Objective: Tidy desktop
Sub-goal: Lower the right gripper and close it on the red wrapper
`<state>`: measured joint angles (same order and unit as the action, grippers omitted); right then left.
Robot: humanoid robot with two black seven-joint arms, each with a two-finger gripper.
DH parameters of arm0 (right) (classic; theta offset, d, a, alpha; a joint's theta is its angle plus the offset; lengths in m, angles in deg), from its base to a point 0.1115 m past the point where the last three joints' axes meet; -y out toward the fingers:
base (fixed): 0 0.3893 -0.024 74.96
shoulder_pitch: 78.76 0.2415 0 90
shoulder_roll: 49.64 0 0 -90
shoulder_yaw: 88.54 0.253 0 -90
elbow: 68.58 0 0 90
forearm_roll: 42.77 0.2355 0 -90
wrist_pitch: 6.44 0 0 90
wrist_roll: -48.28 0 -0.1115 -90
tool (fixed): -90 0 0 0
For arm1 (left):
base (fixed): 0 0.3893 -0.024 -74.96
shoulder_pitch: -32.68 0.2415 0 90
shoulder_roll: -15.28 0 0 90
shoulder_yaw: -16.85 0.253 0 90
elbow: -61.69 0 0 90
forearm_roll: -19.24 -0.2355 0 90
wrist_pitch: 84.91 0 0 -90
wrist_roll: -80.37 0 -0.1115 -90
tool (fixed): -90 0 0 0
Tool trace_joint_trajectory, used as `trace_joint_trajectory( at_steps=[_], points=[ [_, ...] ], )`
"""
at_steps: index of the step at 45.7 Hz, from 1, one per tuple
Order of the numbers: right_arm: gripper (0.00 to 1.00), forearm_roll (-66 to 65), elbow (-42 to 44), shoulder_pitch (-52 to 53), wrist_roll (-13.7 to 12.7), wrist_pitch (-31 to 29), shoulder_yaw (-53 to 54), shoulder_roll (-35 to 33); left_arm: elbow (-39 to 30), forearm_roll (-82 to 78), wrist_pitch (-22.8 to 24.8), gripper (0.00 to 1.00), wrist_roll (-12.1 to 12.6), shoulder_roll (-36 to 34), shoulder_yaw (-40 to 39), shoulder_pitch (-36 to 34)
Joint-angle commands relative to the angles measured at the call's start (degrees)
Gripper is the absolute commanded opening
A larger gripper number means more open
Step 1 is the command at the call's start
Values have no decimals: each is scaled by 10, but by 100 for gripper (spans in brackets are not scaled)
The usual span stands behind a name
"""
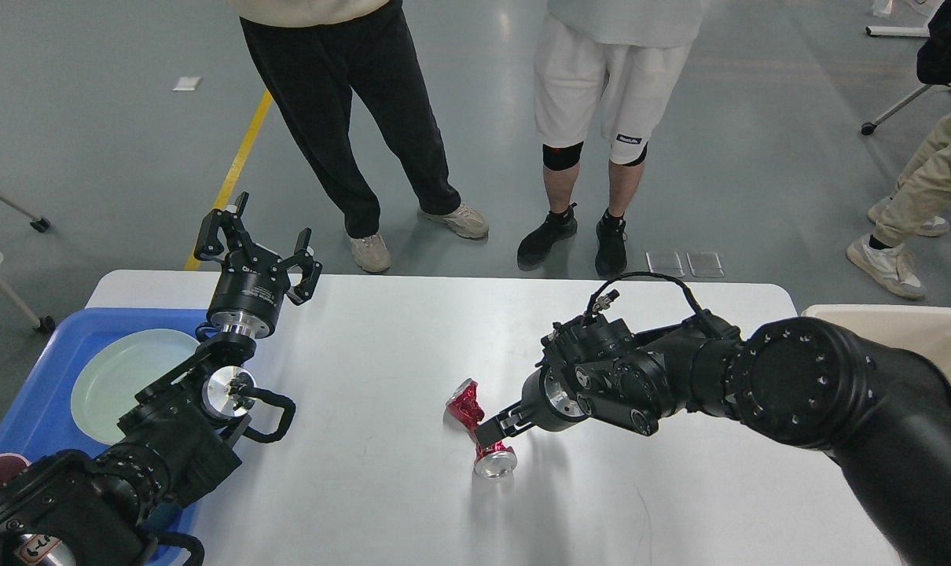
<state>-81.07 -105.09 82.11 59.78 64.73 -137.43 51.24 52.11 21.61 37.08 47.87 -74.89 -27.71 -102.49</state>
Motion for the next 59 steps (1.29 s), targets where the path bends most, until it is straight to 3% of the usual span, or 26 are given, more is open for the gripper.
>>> trace_joint_trajectory(
  at_steps=[1, 39, 59],
  points=[
    [100, 1, 6, -19, 0, 8, 1, -1, 0, 0, 0, 97, 0, 0, 0, 0],
    [100, 11, 6, -39, -2, 5, 9, -1, 0, 0, 0, 97, 0, 0, 0, 0],
    [100, 28, -3, -35, -10, -81, 53, 0, 0, 0, 0, 97, 0, 0, 0, 0]
  ],
)
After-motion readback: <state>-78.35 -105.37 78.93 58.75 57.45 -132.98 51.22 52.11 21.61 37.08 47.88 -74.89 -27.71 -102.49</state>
